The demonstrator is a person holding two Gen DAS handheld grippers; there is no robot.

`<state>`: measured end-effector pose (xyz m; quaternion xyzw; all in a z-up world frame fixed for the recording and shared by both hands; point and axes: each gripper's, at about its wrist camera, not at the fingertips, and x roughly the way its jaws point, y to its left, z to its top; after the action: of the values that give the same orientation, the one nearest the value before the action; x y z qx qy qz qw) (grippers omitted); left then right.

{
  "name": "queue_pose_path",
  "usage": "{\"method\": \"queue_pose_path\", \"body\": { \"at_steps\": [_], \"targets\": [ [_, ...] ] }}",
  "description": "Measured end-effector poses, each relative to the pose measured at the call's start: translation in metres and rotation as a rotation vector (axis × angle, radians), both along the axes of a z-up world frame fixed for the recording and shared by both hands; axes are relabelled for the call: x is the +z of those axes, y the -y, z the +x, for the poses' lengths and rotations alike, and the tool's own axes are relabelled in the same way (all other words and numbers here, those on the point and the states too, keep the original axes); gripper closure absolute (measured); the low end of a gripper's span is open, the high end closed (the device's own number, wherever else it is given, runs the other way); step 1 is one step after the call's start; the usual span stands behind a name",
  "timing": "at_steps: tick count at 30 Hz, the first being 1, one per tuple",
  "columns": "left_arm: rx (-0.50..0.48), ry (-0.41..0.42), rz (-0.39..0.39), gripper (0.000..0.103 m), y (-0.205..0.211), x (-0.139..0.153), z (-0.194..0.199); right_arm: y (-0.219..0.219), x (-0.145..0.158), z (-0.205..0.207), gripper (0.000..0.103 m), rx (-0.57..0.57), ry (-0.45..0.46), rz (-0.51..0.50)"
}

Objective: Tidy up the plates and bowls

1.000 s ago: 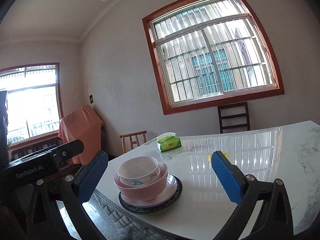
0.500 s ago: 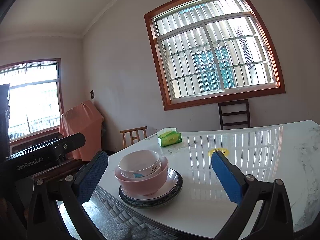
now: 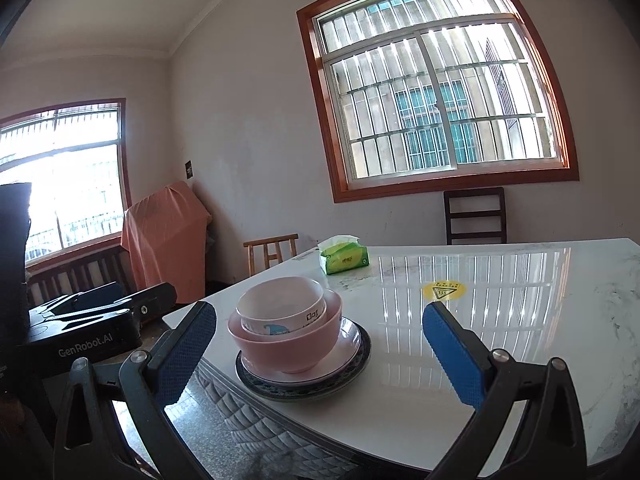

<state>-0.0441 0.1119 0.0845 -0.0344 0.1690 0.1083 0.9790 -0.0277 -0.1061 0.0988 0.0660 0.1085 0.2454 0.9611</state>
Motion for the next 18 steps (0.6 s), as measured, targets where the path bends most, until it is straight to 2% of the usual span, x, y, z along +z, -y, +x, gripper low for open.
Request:
{"method": "queue_pose_path", "body": {
  "at_steps": [11,15,18],
  "targets": [
    [0.015,-0.045,-0.020,0.011,-0.010,-0.014,0.012,-0.004,-0.008,0.003,0.000,0.007,-0.041,-0.019],
    [0.099,-0.038,0.052,0.011,-0.005,-0.019,0.014,-0.002,-0.012,0.003,0.000,0.002,-0.052,-0.024],
    [0.105,-0.046,0.045,0.011,-0.005,-0.022,0.017,0.002,-0.013,0.005,0.000,-0.002,-0.065,-0.017]
  ]
}}
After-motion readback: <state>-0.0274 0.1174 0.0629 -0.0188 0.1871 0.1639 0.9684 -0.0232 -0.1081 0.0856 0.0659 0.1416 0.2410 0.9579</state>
